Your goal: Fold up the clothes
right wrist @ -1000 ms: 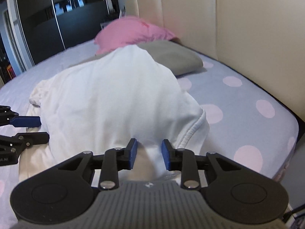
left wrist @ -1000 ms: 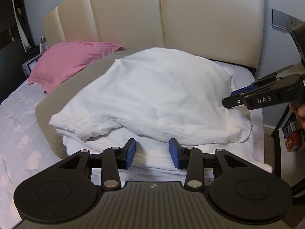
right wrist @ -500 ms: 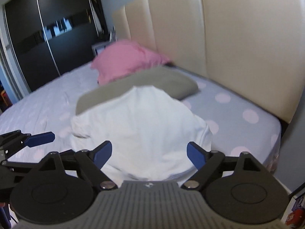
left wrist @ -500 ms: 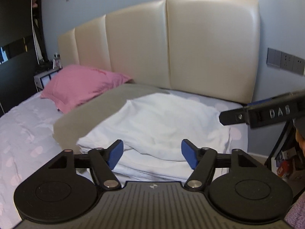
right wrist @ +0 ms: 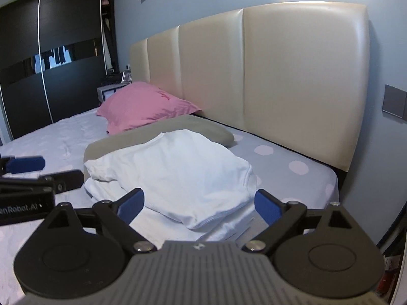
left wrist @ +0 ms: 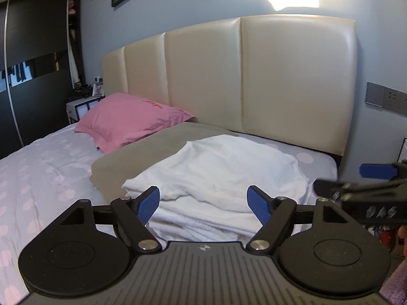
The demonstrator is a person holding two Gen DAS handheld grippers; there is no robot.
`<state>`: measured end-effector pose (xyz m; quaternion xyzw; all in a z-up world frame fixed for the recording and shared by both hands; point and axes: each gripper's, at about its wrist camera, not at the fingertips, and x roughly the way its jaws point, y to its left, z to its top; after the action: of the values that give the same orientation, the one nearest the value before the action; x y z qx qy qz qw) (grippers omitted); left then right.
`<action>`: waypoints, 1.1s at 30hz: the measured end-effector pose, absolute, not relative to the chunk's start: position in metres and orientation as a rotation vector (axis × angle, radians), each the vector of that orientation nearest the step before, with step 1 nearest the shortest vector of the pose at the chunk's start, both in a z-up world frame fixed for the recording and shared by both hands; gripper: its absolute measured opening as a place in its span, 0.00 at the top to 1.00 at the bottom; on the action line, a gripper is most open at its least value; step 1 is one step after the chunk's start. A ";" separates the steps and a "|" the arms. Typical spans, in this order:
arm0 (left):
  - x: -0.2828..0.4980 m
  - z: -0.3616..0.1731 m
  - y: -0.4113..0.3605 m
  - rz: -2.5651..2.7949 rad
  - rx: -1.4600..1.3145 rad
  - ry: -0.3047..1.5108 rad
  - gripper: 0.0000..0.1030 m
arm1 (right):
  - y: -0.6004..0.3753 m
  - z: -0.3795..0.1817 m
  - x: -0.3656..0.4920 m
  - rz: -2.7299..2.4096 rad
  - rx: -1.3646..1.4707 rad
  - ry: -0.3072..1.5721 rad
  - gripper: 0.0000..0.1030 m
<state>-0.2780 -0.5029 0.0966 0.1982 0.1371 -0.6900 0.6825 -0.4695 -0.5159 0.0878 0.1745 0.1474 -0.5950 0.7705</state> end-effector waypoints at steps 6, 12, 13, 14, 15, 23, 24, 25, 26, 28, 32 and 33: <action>-0.275 0.080 -0.500 -1.524 0.460 0.348 0.27 | -0.525 0.078 -0.476 -1.310 0.470 0.283 0.04; -0.271 0.069 -0.499 -1.481 0.487 0.378 0.27 | -0.531 0.070 -0.468 -1.314 0.505 0.345 0.04; -0.270 0.068 -0.499 -1.473 0.490 0.376 0.27 | -0.530 0.070 -0.466 -1.308 0.498 0.342 0.04; -0.270 0.067 -0.499 -1.470 0.487 0.382 0.27 | -0.528 0.071 -0.465 -1.304 0.491 0.338 0.04; -0.269 0.067 -0.499 -1.470 0.486 0.391 0.27 | -0.526 0.072 -0.463 -1.300 0.482 0.334 0.04; -0.267 0.064 -0.499 -1.463 0.512 0.426 0.27 | -0.522 0.074 -0.451 -1.267 0.456 0.356 0.04; -0.267 0.064 -0.499 -1.462 0.511 0.431 0.27 | -0.522 0.074 -0.451 -1.268 0.456 0.360 0.04; -0.266 0.064 -0.499 -1.461 0.510 0.437 0.27 | -0.521 0.074 -0.451 -1.268 0.457 0.361 0.04; -0.266 0.064 -0.499 -1.460 0.509 0.441 0.27 | -0.521 0.074 -0.452 -1.269 0.458 0.359 0.04; -0.267 0.063 -0.498 -1.456 0.514 0.439 0.27 | -0.521 0.074 -0.452 -1.271 0.461 0.358 0.04; -0.267 0.063 -0.499 -1.455 0.514 0.454 0.27 | -0.522 0.074 -0.451 -1.269 0.458 0.364 0.04; -0.267 0.063 -0.499 -1.454 0.513 0.459 0.27 | -0.521 0.074 -0.450 -1.268 0.456 0.365 0.04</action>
<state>-0.2665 -0.4989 0.0629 0.2299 0.2054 -0.6512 0.6934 -0.4505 -0.5213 0.0739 0.2100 0.1681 -0.5839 0.7660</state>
